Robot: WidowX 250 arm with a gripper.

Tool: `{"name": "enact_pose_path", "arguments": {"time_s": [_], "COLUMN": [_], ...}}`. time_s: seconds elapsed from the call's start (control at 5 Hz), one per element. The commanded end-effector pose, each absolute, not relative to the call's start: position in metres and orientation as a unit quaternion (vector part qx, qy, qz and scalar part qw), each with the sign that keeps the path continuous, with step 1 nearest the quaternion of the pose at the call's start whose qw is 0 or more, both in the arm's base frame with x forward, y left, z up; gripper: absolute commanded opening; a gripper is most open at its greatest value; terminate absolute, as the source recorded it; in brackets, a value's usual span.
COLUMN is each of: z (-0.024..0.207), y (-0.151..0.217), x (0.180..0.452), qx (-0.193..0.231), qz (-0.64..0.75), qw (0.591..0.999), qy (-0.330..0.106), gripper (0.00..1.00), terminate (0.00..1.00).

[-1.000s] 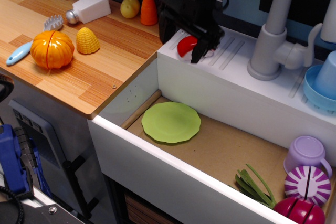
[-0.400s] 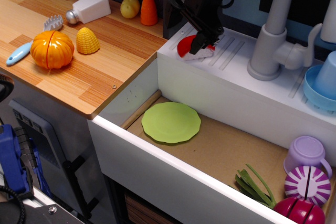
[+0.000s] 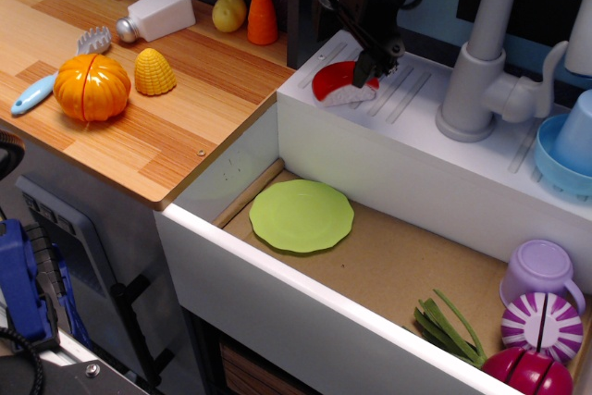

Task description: Put sushi on plate

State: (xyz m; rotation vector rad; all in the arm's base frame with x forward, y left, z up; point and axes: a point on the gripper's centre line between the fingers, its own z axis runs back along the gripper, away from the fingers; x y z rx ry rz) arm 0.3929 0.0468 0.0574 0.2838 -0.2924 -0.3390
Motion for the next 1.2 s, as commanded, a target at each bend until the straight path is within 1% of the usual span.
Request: {"name": "enact_pose_path", "arguments": {"time_s": [0.0, 0.2, 0.4, 0.6, 0.8, 1.0], "z": [0.061, 0.05, 0.034, 0.032, 0.028, 0.036], "y": [0.054, 0.056, 0.057, 0.052, 0.054, 0.049], "x": [0.41, 0.408, 0.408, 0.413, 0.417, 0.412], "qx": [0.122, 0.11, 0.085, 0.08, 0.056, 0.057], "qz": [-0.165, -0.17, -0.168, -0.147, -0.151, -0.135], "qw": [0.96, 0.959, 0.96, 0.964, 0.966, 0.971], "qy": [-0.191, -0.199, -0.208, -0.208, -0.205, -0.189], "gripper": [1.0, 1.0, 1.0, 0.0, 0.0, 0.0], "terminate": [0.0, 0.0, 0.0, 0.0, 0.0, 0.0]}}
